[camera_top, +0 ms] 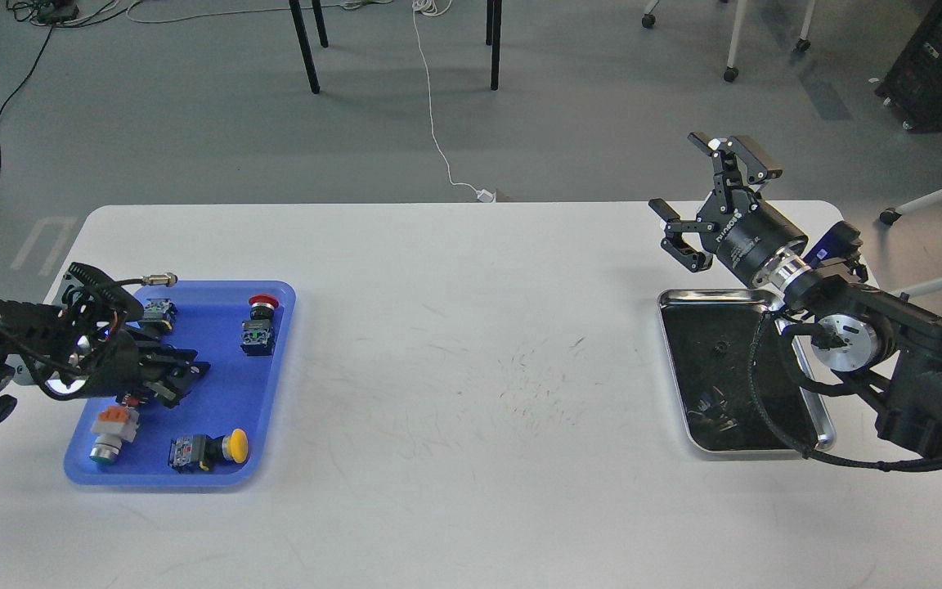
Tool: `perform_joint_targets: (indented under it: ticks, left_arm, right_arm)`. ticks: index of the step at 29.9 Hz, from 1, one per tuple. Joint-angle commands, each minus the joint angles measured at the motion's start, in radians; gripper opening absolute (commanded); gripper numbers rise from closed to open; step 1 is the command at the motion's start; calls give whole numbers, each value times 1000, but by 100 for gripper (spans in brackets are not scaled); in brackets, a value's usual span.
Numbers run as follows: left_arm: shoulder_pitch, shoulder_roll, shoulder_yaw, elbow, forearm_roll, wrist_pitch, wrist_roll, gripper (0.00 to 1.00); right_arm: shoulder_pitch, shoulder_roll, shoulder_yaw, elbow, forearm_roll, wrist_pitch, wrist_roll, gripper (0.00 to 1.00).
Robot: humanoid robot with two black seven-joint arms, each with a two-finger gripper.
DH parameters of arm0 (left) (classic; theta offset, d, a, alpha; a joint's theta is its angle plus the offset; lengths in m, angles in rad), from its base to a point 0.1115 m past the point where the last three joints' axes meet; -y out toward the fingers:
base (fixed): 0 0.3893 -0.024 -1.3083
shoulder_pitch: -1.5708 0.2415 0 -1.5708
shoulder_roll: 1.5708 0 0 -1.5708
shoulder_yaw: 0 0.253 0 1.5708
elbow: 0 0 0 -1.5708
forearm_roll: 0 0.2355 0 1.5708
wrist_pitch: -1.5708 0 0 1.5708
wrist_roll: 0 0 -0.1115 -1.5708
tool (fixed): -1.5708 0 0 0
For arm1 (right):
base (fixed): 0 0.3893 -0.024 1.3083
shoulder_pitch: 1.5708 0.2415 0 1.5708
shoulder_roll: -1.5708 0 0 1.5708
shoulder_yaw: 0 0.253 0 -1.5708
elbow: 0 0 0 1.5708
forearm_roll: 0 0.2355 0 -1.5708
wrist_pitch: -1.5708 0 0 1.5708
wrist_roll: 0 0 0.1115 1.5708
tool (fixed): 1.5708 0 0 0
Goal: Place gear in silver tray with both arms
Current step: 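Grasp another small black gear in the blue tray with the left gripper, then carry the second gear to the table center and release it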
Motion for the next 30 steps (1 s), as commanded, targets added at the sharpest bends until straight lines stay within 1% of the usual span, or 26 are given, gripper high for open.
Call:
perform_joint_targets:
  ticks: [1,5,7,10,13,15,17,19,21,24,30]
  left_arm:
    - [-21,54,-9,-99,0,-4,0,19]
    - [-72,89,-11,-211,0,-4,0,19]
    - [-115,86,-8,-272,0,-7,0,19]
    - [-168,63,1,-329,0,-10,0,19]
    - [-204,-22,4,-342,0,-27,0,19]
    - [-236,-102,15,-336,0,-65,0,19]
    - [-276,-168,50,-333,0,-101,0,19]
    - [-325,-237,96,-326,0,-116,0,20]
    - [-372,-321,156,-282,0,-119,0,20]
    - [-422,-453,233,-175,0,-119,0,20]
    - [-432,-722,287,34,0,-112,0,20]
  right_arm:
    - [0,-5,0,1,0,0,0,98]
    - [0,-8,2,3,0,0,0,98]
    - [1,-10,2,3,0,0,0,98]
    - [20,-19,2,4,0,0,0,98]
    - [49,-23,2,6,0,0,0,98]
    - [73,-25,0,7,0,0,0,98]
    - [96,-26,-8,6,0,0,0,98]
    - [126,-27,-40,6,0,0,0,98]
    - [158,-25,-76,3,0,0,0,98]
    - [202,-20,-110,3,0,0,0,98]
    - [333,6,-219,1,3,0,0,98]
